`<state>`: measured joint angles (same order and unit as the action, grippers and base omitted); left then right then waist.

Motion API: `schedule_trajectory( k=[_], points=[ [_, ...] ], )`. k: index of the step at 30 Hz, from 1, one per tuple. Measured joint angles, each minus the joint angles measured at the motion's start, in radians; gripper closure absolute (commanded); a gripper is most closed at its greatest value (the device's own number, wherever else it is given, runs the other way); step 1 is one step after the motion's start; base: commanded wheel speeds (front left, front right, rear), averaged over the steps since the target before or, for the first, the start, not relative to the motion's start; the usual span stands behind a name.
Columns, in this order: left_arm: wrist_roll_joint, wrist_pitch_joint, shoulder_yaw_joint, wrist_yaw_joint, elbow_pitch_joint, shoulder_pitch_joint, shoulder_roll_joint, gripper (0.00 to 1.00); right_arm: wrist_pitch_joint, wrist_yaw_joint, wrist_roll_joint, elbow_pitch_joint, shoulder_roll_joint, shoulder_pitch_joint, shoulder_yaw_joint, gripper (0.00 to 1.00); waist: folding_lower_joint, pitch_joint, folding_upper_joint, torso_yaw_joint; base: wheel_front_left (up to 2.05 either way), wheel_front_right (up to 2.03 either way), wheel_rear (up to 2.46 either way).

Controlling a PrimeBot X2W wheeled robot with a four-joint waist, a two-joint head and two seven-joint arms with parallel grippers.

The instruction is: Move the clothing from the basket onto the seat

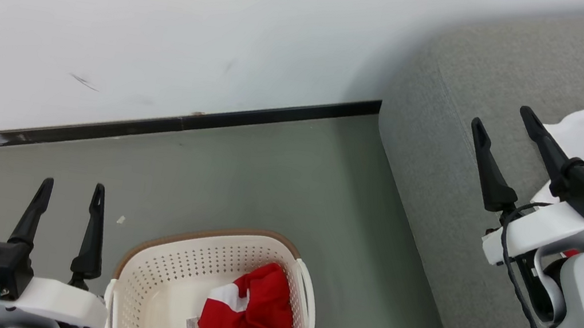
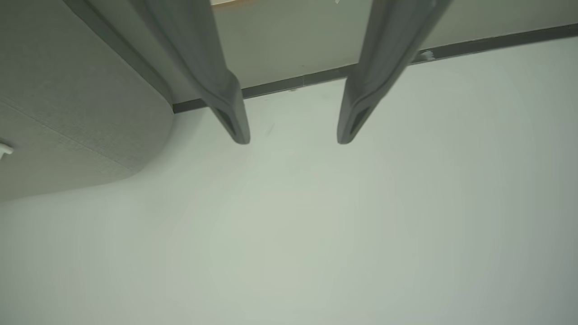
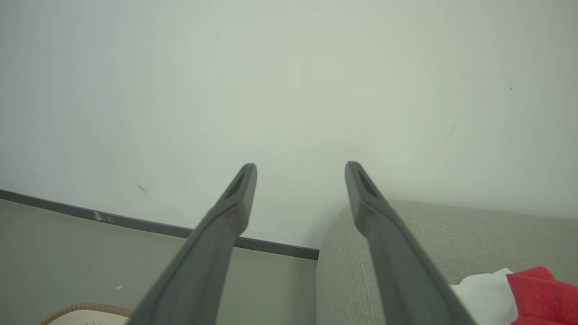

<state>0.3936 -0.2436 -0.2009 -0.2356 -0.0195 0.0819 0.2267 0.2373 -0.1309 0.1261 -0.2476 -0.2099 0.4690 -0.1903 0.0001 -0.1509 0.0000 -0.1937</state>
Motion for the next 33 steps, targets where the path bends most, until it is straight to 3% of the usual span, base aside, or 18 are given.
schedule_trajectory(
  k=[14,33],
  points=[
    [0.002,-0.005,0.007,-0.008,-0.053,-0.053,-0.032,0.00,0.000,0.000,-0.058,-0.011,0.087,-0.183,0.076,0.00,0.0000,0.089,0.0000,0.079,0.00,0.00,0.00],
    [-0.009,-0.006,-0.008,0.002,-0.117,-0.101,-0.049,0.00,0.000,0.000,-0.111,0.041,0.146,-0.426,0.123,0.00,0.0000,0.183,0.0000,0.131,0.00,0.00,0.00]
  ],
)
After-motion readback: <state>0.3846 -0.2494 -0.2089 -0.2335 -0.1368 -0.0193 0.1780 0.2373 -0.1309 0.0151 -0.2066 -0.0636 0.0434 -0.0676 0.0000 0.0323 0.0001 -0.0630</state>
